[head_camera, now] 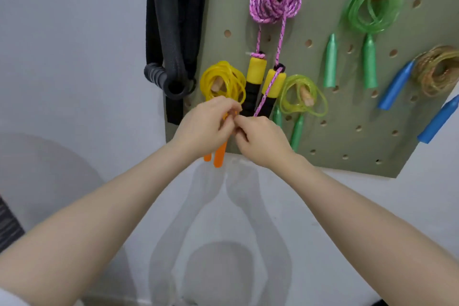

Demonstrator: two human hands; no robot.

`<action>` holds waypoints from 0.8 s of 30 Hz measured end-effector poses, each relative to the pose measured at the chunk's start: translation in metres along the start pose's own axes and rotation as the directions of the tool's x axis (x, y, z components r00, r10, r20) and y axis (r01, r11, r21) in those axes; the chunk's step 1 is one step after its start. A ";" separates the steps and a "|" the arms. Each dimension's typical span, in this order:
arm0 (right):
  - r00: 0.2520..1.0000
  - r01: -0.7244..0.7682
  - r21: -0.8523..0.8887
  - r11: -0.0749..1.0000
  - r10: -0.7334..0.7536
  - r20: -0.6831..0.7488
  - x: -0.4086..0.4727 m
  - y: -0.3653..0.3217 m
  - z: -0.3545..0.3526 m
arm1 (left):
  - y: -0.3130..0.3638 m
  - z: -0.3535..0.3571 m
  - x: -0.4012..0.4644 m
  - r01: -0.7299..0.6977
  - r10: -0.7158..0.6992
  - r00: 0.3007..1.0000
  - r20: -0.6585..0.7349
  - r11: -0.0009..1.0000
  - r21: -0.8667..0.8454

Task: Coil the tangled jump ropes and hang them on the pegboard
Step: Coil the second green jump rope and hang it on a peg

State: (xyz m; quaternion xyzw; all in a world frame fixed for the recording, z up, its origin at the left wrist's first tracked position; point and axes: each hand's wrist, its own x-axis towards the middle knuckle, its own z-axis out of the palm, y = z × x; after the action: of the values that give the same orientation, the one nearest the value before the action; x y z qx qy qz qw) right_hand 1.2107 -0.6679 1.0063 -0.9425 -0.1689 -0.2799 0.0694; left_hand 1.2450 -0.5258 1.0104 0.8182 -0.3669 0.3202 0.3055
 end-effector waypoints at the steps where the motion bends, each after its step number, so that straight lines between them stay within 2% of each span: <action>1: 0.999 0.031 0.027 0.999 -0.032 0.038 -0.005 0.001 0.009 | -0.003 0.006 -0.013 0.041 -0.041 0.999 0.031 0.999 0.026; 3: 0.986 0.100 0.066 0.993 -0.107 0.131 -0.019 0.002 0.031 | -0.008 0.019 -0.045 0.167 -0.170 0.983 0.073 0.985 0.045; 5: 0.952 0.161 0.119 0.980 -0.185 0.242 -0.034 0.003 0.055 | -0.015 0.034 -0.084 0.363 -0.370 0.924 0.101 0.929 0.077; 7: 0.890 0.193 0.173 0.966 -0.247 0.385 -0.044 -0.003 0.080 | -0.020 0.044 -0.131 0.554 -0.567 0.809 0.157 0.824 0.119; 9: 0.795 0.238 0.234 0.943 -0.328 0.511 -0.053 -0.017 0.109 | -0.018 0.048 -0.183 0.705 -0.718 0.661 0.219 0.694 0.146; 12: 0.600 0.303 0.355 0.884 -0.467 0.650 -0.075 -0.057 0.152 | -0.004 0.039 -0.267 0.844 -0.870 0.419 0.261 0.479 0.241; 16: 0.242 0.436 0.519 0.735 -0.652 0.719 -0.125 -0.130 0.197 | 0.044 0.000 -0.373 0.920 -0.944 0.076 0.320 0.190 0.343; 18: 0.083 0.518 0.570 0.638 -0.700 0.709 -0.153 -0.173 0.208 | 0.075 -0.027 -0.423 0.936 -0.963 -0.084 0.257 0.013 0.353; 20: -0.062 0.567 0.617 0.547 -0.718 0.693 -0.181 -0.218 0.208 | 0.108 -0.053 -0.473 0.937 -0.967 -0.211 0.140 -0.159 0.311; 22: -0.193 0.590 0.670 0.450 -0.727 0.659 -0.209 -0.262 0.198 | 0.146 -0.076 -0.520 0.923 -0.948 -0.317 0.032 -0.300 0.242; 24: -0.289 0.610 0.704 0.363 -0.726 0.624 -0.237 -0.303 0.189 | 0.184 -0.096 -0.559 0.898 -0.912 -0.409 -0.031 -0.408 0.163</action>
State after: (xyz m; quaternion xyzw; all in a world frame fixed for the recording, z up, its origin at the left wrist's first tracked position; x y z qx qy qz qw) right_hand 1.0117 -0.4084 0.7290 -0.6220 -0.6841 0.3432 -0.1653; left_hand 0.7763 -0.3292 0.6988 0.7863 0.4867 -0.1108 0.3642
